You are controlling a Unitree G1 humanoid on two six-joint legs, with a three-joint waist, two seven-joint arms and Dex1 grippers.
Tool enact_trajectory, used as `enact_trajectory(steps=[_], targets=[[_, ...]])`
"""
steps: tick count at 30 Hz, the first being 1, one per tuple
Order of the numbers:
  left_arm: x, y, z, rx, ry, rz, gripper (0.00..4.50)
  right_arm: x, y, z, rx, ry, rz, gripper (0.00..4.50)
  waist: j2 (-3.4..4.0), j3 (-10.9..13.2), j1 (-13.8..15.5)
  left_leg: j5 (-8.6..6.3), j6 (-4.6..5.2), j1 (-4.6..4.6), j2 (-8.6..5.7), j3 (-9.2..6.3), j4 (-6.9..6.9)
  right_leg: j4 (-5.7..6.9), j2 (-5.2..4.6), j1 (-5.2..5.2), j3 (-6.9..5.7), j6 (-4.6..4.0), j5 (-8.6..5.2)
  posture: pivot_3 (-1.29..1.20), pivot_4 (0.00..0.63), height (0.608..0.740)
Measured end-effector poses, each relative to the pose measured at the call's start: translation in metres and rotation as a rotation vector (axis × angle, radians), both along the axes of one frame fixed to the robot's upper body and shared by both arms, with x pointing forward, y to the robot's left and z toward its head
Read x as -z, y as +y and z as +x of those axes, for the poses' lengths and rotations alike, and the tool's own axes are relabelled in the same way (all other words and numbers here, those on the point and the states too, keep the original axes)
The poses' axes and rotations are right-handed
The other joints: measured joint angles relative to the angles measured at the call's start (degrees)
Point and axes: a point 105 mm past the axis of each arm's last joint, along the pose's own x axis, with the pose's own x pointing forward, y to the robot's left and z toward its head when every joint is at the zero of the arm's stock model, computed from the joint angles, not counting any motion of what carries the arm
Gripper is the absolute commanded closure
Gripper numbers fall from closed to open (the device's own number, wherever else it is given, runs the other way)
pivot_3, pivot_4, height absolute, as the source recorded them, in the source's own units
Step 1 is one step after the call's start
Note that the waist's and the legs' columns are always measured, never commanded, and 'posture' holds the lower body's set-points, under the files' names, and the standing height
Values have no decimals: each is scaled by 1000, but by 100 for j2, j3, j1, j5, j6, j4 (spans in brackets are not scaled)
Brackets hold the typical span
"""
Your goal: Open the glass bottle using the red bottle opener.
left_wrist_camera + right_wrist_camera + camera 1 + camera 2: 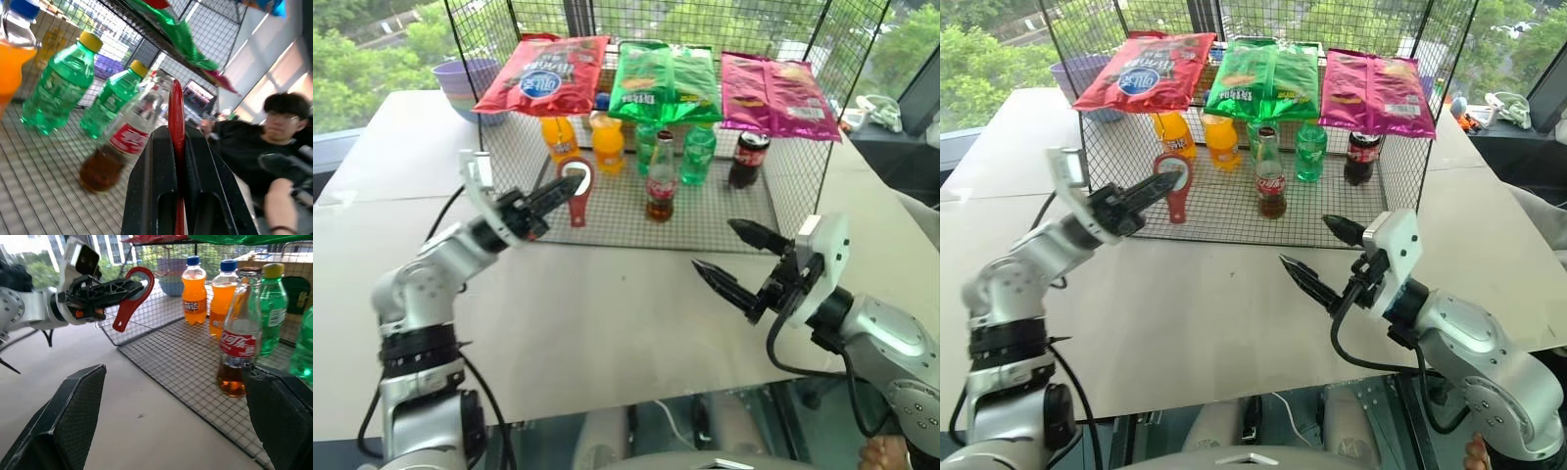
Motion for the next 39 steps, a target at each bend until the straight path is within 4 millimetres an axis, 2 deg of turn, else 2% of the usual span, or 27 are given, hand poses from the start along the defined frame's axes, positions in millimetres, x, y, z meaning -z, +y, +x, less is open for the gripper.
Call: enact_trajectory(steps=[4, 7, 11, 18, 22, 26, 38, 39], targets=[[-11, -27, -15, 94, -10, -74, 4468, -5, 7, 1, -90, 92, 105, 0, 0, 0, 35, 1, 2, 15, -16, -5, 6, -2, -15, 23, -3, -20, -11, 0, 150, 740], [-7, -57, -21, 173, 28, -120, 4468, -9, 12, 12, -143, 174, 187, 0, 0, 0, 20, 2, 4, 27, -23, -4, 8, -2, -15, 35, -1, -22, -10, 0, 150, 740], [-2, -71, -21, 199, 51, -128, 4468, -8, 22, 22, -207, 269, 262, 0, 6, 4, -10, 2, 3, 32, -24, -6, 2, -2, 7, 35, -1, -27, -9, 0, 150, 740], [-9, -80, -20, 222, 30, -144, 4468, -6, 38, 27, -335, 367, 301, 0, 7, 4, -11, 2, 3, 24, -24, -6, -1, -9, 8, 32, -1, -21, -6, 0, 150, 740], [-10, -86, -19, 240, 23, -170, 4500, -7, 49, 28, -404, 394, 315, 1825, 7, 4, -1, 2, 3, 21, -25, -10, -1, -10, 7, 31, -5, -18, -4, 0, 150, 740], [-9, -92, -19, 257, 27, -183, 4500, -6, 56, 29, -425, 410, 330, 1825, 8, 5, -8, 2, 3, 6, -25, -11, -1, -10, 7, 16, -6, -9, 1, 0, 150, 740], [1, -94, -23, 271, 46, -186, 4500, -6, 61, 34, -421, 391, 336, 1825, 9, 6, -10, 2, 3, 5, -24, -11, -2, -11, 7, 15, -6, -12, -1, 0, 150, 740], [1, -94, -23, 270, 45, -186, 4500, -6, 62, 34, -421, 391, 336, 2094, 9, 6, -9, 2, 3, 5, -24, -11, -1, -11, 7, 15, -6, -12, -1, 0, 150, 740]])
